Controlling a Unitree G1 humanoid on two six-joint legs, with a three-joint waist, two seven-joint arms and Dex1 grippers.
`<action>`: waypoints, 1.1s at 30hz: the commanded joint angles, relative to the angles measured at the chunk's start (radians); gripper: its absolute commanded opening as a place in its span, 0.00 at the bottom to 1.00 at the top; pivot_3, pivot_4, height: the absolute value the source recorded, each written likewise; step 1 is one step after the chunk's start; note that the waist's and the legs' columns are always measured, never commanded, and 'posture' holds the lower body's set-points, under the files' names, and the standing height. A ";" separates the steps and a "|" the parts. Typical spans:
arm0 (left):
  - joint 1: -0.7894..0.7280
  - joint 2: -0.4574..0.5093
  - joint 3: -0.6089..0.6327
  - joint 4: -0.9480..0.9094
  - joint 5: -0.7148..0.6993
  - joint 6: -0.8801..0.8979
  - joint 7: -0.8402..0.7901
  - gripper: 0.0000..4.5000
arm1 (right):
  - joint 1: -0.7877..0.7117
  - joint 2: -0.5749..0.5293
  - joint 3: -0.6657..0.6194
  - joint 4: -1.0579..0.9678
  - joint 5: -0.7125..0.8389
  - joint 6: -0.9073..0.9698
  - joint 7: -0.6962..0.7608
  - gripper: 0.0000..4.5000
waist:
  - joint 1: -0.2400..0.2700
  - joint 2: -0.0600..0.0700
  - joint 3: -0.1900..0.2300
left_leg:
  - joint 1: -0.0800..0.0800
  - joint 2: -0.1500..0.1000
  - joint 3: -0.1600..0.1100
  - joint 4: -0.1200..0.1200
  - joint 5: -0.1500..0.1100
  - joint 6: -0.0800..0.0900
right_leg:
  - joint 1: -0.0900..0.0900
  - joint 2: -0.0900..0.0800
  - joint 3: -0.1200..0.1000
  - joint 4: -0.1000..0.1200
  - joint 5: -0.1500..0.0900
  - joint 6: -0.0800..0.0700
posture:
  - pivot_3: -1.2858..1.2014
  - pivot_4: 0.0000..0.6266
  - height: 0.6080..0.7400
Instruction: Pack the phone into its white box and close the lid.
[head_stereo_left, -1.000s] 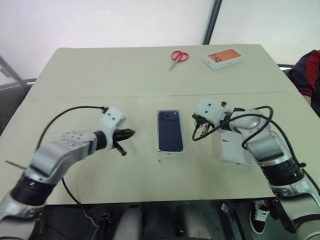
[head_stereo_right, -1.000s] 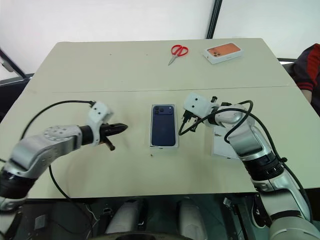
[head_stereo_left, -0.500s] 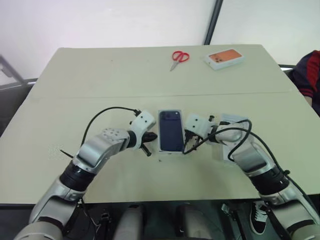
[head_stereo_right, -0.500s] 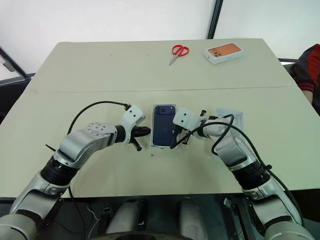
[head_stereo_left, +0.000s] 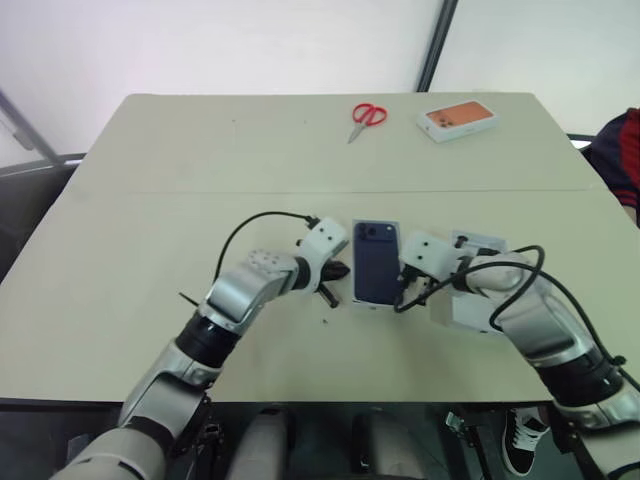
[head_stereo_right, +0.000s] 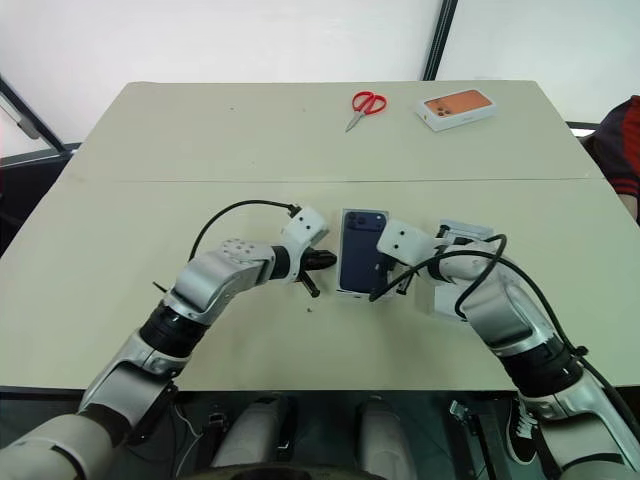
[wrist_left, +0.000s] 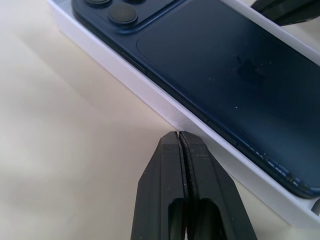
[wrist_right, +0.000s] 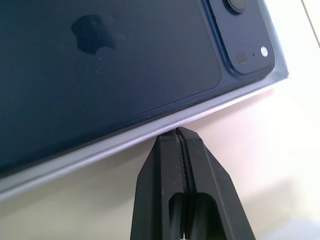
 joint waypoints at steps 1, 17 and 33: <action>-0.043 -0.078 -0.080 0.005 -0.002 -0.039 -0.077 0.02 | 0.018 -0.018 -0.037 -0.083 0.030 -0.007 0.016 0.00 | 0.000 0.000 0.000 | 0.000 0.000 0.000 0.000 0.000 0.000 | 0.000 0.000 0.000 0.000 0.000 0.000 | 0.52 0.24 1.00; -0.080 -0.158 -0.074 0.131 0.086 -0.094 -0.145 0.02 | 0.114 -0.087 -0.095 -0.158 0.056 0.017 0.059 0.00 | 0.001 0.000 0.000 | 0.001 0.000 0.000 0.000 0.000 0.000 | 0.002 0.000 0.000 0.000 0.000 0.000 | 0.52 0.24 1.00; -0.050 -0.140 -0.063 0.060 0.088 -0.058 -0.171 0.02 | 0.097 -0.102 -0.098 -0.089 0.031 -0.029 0.054 0.00 | -0.002 0.000 0.000 | 0.001 0.001 0.000 0.000 0.000 0.000 | 0.001 0.000 0.000 0.000 0.000 0.000 | 0.52 0.24 1.00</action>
